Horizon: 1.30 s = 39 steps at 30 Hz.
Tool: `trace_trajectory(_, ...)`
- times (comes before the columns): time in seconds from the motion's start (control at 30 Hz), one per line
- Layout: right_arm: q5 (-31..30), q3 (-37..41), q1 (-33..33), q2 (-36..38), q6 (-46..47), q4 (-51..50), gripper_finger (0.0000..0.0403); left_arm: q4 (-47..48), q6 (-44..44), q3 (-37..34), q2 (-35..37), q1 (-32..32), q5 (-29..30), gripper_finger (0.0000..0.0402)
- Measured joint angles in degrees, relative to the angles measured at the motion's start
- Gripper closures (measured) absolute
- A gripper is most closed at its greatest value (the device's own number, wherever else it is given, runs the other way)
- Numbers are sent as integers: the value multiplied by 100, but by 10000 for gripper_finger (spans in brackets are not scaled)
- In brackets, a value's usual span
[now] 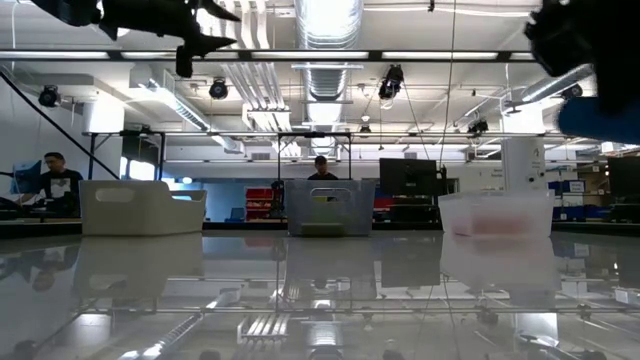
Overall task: Sort & place blocks by color
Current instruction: Put the blue block into the white bin
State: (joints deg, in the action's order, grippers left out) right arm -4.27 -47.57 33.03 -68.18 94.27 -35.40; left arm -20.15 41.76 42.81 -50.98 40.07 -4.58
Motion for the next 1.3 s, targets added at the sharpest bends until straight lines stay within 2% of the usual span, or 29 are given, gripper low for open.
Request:
trace_trajectory(0.23, -373, 0, -946, 175, -1694, 7, 285, -851, 305, 38, -110, -16, 107, 228)
trace_trajectory(0.37, -445, 0, -1556, 227, -2605, 122, 285, -1271, 511, 130, -344, -89, 503, 228)
trace_trajectory(0.67, -457, 0, -2484, 696, -4338, 1747, 285, -1593, 534, 749, -1051, -776, 543, 228)
trace_trajectory(0.97, -292, -2, -2708, 1235, -5786, 3591, 285, -1579, -197, 1008, -1300, -1824, 42, 228)
trace_trajectory(1.13, -283, -2, -2708, 1304, -5996, 3779, 285, -1487, -673, 1003, -1429, -2471, 9, 228)
trace_trajectory(1.3, -279, -2, -2708, 1255, -6091, 3772, 285, -1486, -543, 1006, -1733, -3018, 34, 228)
